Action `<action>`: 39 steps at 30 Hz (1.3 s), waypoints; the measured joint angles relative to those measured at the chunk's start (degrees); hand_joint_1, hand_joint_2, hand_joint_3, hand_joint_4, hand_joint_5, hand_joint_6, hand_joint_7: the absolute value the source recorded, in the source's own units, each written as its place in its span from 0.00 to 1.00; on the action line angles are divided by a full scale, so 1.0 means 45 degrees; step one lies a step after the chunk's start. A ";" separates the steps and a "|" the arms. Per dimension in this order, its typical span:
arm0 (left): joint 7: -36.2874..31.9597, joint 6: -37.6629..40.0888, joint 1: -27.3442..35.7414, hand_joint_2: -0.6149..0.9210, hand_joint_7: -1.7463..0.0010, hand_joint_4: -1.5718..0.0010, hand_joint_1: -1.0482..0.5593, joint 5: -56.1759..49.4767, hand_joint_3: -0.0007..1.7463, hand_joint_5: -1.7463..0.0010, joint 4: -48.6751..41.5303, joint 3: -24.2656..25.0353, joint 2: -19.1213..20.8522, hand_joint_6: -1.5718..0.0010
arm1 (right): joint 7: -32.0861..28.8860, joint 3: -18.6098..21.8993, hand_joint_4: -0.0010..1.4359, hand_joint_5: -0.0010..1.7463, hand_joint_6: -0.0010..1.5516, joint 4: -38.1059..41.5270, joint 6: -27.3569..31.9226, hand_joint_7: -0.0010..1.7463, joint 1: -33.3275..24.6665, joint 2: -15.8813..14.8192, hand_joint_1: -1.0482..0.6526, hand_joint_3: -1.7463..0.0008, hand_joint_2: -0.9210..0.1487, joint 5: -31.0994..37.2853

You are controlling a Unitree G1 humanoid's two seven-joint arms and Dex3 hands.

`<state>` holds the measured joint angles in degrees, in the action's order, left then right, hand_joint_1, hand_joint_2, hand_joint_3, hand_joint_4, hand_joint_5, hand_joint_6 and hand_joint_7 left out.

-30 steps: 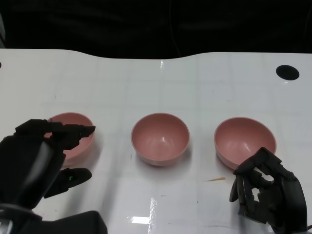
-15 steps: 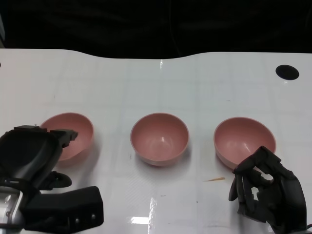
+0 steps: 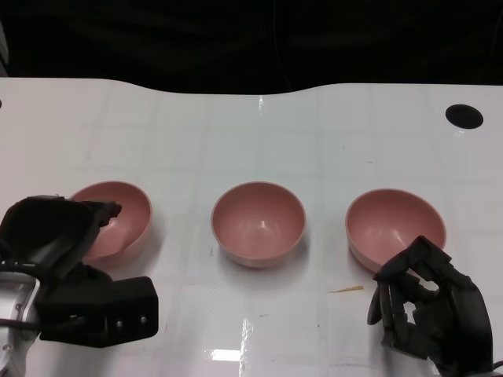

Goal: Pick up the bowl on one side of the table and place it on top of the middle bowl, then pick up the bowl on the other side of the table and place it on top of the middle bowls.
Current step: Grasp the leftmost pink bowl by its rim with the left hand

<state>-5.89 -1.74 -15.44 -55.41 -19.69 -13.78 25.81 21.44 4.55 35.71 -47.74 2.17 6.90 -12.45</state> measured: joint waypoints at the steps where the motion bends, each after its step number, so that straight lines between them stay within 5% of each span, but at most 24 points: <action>1: -0.0091 -0.0090 -0.0140 0.97 1.00 0.66 0.12 0.0083 0.01 1.00 -0.0240 -0.0064 0.0006 0.61 | -0.0011 -0.0001 0.62 1.00 0.45 0.0002 -0.0005 0.92 -0.0001 0.0003 0.57 0.27 0.37 0.0012; 26: -0.0954 -0.1446 -0.3005 1.00 1.00 0.65 0.19 0.0932 0.08 1.00 -0.5792 -0.2517 0.0017 0.60 | -0.0801 -0.0329 0.62 1.00 0.44 -0.0152 -0.0057 0.94 -0.0047 0.0132 0.58 0.24 0.39 0.0465; 39: -0.1361 -0.1800 -0.3447 1.00 0.99 0.63 0.27 0.1407 0.07 0.99 -0.6766 -0.3012 -0.0197 0.59 | -0.0898 -0.0353 0.63 1.00 0.43 -0.0155 -0.0057 0.95 -0.0048 0.0132 0.57 0.23 0.39 0.0469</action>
<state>-12.01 -9.84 -30.95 -49.07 -50.14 -27.33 24.92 17.40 2.96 35.01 -48.00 1.95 7.50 -10.34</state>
